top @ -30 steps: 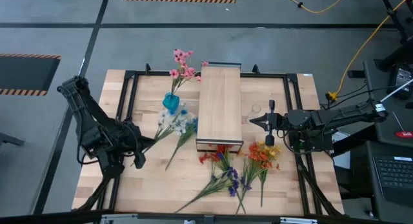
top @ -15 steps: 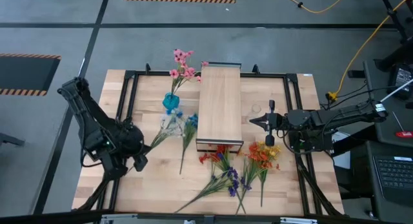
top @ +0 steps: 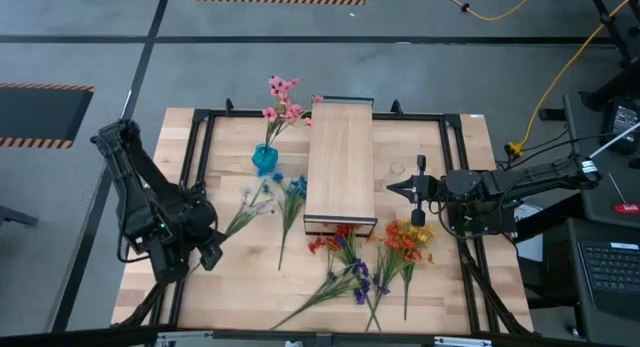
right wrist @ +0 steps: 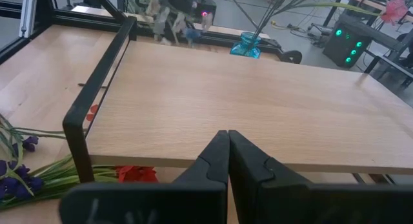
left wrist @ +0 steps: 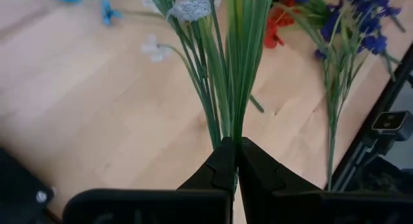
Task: Pick and place flowers into a vace then onto a shelf
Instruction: Put the white flowers into the blue vase
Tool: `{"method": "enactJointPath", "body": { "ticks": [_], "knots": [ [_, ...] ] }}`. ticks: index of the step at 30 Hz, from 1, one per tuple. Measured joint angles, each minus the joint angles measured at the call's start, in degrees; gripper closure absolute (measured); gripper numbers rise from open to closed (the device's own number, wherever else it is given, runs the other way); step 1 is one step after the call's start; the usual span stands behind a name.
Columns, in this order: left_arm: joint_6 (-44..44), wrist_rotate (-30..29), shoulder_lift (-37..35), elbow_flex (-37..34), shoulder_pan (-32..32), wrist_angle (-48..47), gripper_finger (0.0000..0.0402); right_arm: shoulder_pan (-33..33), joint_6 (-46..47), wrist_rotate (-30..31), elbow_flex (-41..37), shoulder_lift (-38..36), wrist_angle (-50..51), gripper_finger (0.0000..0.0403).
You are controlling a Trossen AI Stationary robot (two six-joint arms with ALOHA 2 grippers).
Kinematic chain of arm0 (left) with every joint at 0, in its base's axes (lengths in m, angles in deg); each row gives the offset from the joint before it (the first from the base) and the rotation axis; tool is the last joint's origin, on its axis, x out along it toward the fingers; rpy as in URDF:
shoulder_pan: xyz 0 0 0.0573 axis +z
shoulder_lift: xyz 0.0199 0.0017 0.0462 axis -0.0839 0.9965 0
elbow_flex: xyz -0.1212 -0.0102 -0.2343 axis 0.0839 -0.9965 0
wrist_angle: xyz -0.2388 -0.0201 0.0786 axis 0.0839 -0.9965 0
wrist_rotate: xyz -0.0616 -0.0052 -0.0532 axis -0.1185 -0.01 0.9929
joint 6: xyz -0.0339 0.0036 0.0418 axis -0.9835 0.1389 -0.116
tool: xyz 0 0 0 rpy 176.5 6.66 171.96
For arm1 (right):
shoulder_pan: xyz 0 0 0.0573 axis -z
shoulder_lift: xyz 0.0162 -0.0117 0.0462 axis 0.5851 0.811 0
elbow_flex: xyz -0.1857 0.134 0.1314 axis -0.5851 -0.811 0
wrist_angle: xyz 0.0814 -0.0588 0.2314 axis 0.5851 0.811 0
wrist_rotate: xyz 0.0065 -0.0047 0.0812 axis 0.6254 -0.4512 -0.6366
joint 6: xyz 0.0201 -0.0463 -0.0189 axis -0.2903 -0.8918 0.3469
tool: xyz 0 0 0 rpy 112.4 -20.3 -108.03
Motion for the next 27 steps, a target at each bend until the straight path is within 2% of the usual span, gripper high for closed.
{"method": "enactJointPath", "body": {
  "ticks": [6,12,23,27],
  "knots": [
    [4.57,-7.66,-2.0,0.58,-1.96,-0.27,0.0398,0.01,0.13,0.0,0.0,0.0,-0.02,0.0395],
    [15.99,-19.02,-2.14,4.18,-3.56,-0.29,0.0398,0.02,0.13,0.0,0.0,0.0,-0.04,0.0395],
    [31.76,-34.66,-2.14,6.78,-3.54,-0.27,0.0398,0.01,0.15,0.0,0.0,0.01,-0.07,0.0395],
    [34.35,-36.73,-2.14,6.78,-3.14,-0.27,0.0398,0.01,0.17,0.02,0.0,0.02,-0.07,0.0395]
  ]
}}
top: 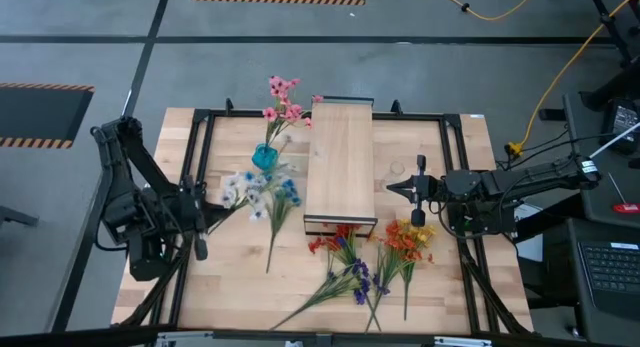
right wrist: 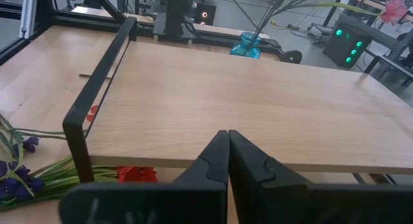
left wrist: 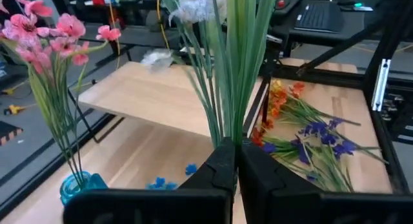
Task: Pick and place flowers into a vace then onto a shelf
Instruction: Put the white flowers into the blue vase
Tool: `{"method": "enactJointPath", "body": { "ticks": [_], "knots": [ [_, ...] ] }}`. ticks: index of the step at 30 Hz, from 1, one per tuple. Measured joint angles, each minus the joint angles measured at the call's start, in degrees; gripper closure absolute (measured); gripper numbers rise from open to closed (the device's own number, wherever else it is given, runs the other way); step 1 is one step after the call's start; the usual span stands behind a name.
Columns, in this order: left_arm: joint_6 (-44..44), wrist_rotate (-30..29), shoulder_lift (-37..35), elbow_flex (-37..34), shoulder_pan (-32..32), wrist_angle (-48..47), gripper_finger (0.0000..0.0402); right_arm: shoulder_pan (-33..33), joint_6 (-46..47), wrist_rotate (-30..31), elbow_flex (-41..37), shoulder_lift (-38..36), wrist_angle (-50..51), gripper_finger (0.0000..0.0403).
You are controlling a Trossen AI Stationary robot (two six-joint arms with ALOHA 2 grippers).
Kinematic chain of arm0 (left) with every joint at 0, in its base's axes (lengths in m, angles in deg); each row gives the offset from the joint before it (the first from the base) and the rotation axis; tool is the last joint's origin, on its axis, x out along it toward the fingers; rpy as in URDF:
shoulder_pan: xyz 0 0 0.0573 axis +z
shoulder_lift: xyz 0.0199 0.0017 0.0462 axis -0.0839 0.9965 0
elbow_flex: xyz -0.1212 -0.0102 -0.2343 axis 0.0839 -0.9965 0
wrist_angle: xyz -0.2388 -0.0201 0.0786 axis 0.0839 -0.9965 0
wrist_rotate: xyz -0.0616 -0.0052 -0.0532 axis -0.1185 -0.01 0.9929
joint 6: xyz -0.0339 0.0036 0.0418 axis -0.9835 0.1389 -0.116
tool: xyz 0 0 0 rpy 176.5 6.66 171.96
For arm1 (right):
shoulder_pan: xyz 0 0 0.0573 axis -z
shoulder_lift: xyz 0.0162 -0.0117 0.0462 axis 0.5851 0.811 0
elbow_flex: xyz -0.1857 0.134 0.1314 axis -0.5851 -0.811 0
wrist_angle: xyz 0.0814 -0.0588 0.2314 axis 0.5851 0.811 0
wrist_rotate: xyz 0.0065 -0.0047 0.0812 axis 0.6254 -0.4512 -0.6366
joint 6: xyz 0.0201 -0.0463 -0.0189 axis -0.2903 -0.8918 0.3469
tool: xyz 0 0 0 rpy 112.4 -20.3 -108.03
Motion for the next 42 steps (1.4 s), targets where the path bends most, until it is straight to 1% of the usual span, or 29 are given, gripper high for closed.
{"method": "enactJointPath", "body": {
  "ticks": [3,8,15,23,25,27,29,32,38,42],
  "knots": [
    [-0.15,-0.07,0.07,-0.37,0.88,0.02,0.0398,-0.01,-0.01,-0.02,0.0,-0.01,0.0,0.0395],
    [0.48,-4.91,0.15,-4.04,2.43,-0.38,0.0398,-0.01,0.0,-0.01,0.0,-0.01,-0.02,0.0395],
    [-6.81,-7.42,-2.17,-11.19,4.27,-0.65,0.0398,-0.01,0.01,0.01,0.0,-0.01,-0.17,0.0395],
    [-15.18,-8.7,-6.33,-20.98,5.82,0.2,0.0398,0.01,-0.22,0.01,-0.01,-0.02,-2.51,0.0395],
    [-17.05,-8.74,-7.37,-23.49,5.76,1.68,0.0398,0.0,-0.24,0.01,-0.02,-0.01,-2.51,0.0395],
    [-16.98,-7.9,-8.21,-25.75,5.78,4.73,0.0398,-0.01,-0.26,-0.01,-0.02,0.0,-2.52,0.0395],
    [-15.77,-6.74,-9.01,-28.01,5.78,8.84,0.0398,-0.01,-0.23,0.01,-0.02,0.01,-2.56,0.0395],
    [-11.09,-4.89,-9.49,-30.31,5.78,16.37,0.0398,0.0,-0.25,0.01,-0.02,-0.01,-2.7,0.0395],
    [5.48,-0.88,-9.51,-33.12,6.11,34.72,0.0398,0.01,-0.38,0.01,-0.02,-0.02,-3.23,0.0395],
    [16.46,2.12,-9.51,-34.28,8.4,44.51,0.0398,-0.01,-1.58,0.01,-0.02,-0.01,-4.45,0.0395]
  ]
}}
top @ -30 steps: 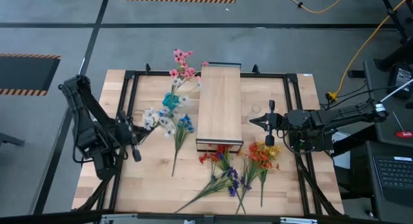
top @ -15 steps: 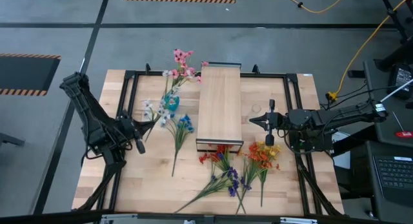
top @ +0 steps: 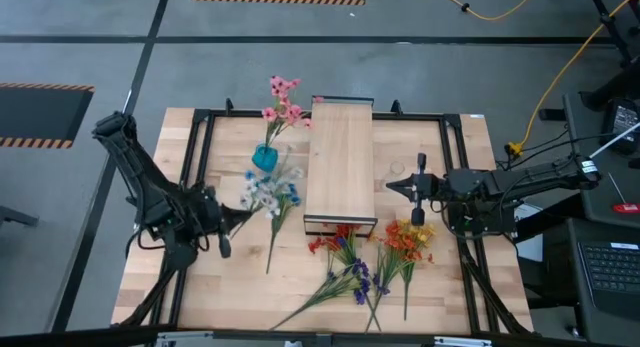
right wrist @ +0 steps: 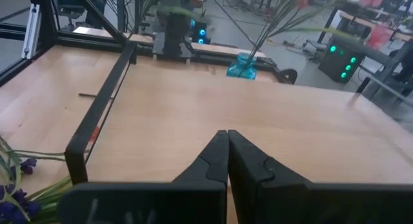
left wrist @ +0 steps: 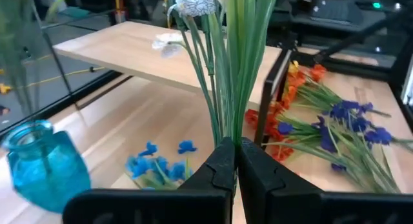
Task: Pick and place flowers into a vace then onto a shelf
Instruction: Put the white flowers into the blue vase
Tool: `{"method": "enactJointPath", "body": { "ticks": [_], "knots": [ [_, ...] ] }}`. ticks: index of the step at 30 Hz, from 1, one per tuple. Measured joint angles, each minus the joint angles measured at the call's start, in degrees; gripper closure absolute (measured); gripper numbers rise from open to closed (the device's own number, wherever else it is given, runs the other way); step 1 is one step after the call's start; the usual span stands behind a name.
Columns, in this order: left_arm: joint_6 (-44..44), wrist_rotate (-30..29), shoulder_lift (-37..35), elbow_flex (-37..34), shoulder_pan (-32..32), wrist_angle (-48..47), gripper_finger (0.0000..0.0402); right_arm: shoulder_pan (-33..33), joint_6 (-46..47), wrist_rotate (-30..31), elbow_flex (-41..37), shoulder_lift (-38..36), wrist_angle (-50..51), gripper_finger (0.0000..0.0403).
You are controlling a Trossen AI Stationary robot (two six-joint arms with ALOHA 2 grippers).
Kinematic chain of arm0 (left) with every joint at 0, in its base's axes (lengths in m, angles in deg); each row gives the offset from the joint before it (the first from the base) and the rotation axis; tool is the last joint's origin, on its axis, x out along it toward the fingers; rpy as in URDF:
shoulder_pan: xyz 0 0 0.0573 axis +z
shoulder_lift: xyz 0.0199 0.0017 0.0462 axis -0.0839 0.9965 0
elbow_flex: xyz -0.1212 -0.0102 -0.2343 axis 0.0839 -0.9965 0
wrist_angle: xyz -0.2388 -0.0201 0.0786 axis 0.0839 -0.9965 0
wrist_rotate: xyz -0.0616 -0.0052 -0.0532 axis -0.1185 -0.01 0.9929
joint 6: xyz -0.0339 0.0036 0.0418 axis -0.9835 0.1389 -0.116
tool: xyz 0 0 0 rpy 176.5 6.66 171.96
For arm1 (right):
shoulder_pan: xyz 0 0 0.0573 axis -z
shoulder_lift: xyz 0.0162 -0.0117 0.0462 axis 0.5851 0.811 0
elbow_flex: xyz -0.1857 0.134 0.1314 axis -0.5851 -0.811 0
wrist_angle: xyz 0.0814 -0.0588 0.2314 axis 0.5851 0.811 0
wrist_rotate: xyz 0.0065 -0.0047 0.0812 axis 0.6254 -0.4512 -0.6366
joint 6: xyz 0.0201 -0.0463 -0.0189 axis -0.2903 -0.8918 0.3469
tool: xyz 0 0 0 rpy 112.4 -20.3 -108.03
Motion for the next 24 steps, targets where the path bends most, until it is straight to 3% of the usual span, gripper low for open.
{"method": "enactJointPath", "body": {
  "ticks": [7,14,19,24],
  "knots": [
    [16.51,6.01,-1.17,-5.96,6.21,18.04,0.0398,0.0,-0.6,0.0,0.0,0.0,-1.23,0.0395],
    [47.32,20.68,-7.11,-13.89,14.34,48.23,0.0398,0.0,-0.48,0.0,0.0,0.36,-1.21,0.0395],
    [54.34,22.97,-15.26,-19.4,20.27,53.14,0.0398,0.0,-0.4,0.0,0.0,0.41,-0.8,0.0395],
    [61.96,29.32,-20.49,-24.33,27.47,63.09,0.0398,0.0,-0.44,-0.01,0.0,0.63,-0.75,0.0395]
  ]
}}
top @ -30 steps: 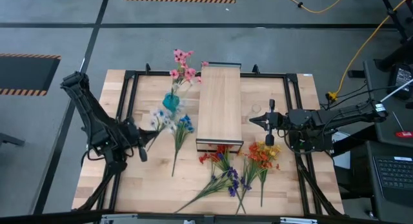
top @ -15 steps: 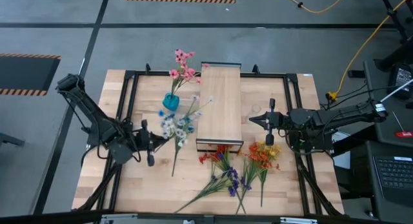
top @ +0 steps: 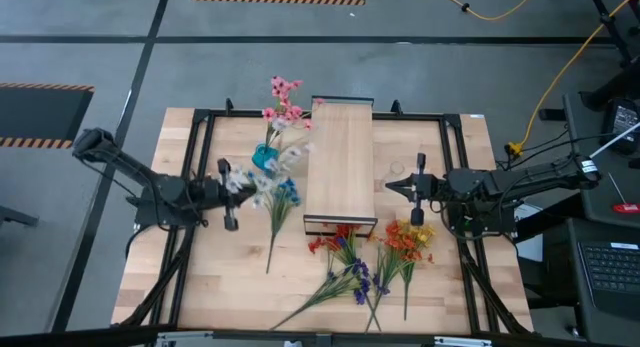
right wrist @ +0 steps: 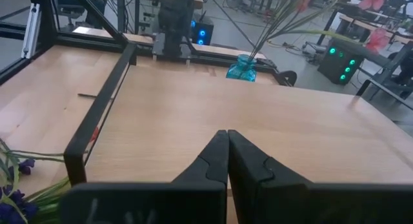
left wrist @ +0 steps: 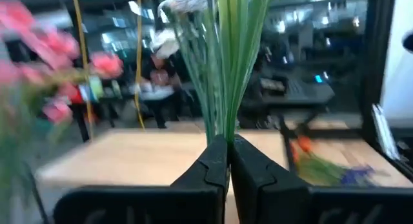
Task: Pick and place flowers into a vace then onto a shelf
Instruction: Put the white flowers into the blue vase
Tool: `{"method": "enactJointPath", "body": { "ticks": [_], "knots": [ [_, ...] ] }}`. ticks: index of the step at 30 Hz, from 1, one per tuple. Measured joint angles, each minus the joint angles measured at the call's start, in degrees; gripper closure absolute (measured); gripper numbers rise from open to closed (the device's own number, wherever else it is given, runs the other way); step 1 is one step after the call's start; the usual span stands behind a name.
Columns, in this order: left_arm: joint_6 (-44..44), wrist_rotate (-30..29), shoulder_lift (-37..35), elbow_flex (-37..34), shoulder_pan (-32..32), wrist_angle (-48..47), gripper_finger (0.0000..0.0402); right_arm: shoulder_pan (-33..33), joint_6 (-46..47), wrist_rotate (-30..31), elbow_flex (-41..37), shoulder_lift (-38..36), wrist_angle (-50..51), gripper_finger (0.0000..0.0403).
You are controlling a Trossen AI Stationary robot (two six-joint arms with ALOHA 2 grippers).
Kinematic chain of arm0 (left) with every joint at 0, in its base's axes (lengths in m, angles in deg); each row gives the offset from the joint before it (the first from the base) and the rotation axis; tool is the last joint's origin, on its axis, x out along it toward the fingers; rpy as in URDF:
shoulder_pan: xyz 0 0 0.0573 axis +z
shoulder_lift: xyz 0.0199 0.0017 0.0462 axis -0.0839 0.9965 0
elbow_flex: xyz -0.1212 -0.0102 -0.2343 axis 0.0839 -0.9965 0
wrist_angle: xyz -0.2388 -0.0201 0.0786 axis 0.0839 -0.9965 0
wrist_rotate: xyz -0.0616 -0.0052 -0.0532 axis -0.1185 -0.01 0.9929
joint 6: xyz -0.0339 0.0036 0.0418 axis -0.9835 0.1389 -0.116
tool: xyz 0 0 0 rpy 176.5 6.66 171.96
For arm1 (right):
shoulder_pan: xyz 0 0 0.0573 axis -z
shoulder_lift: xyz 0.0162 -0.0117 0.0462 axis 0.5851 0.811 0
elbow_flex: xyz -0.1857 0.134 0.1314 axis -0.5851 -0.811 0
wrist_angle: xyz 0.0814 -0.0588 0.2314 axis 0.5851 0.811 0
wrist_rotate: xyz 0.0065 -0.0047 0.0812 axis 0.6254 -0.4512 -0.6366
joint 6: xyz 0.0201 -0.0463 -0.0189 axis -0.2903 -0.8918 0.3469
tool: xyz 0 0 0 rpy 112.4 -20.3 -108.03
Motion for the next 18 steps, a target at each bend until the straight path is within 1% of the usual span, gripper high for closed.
{"method": "enactJointPath", "body": {
  "ticks": [3,5,12,18],
  "knots": [
    [5.21,4.17,-1.23,-1.38,4.93,4.26,0.0398,0.02,-0.12,0.01,0.0,0.6,-0.14,0.0395],
    [7.1,6.64,-1.5,-1.65,8.45,5.31,0.0398,0.0,-0.14,0.01,0.0,1.1,-0.09,0.0395],
    [7.55,15.48,-1.44,-1.65,21.06,5.64,0.0398,0.0,-2.98,0.04,0.0,2.82,-1.63,0.0395],
    [7.32,22.49,-1.41,-1.65,30.21,6.04,0.0398,0.0,-3.02,0.03,0.0,3.65,-2.27,0.0395]
  ]
}}
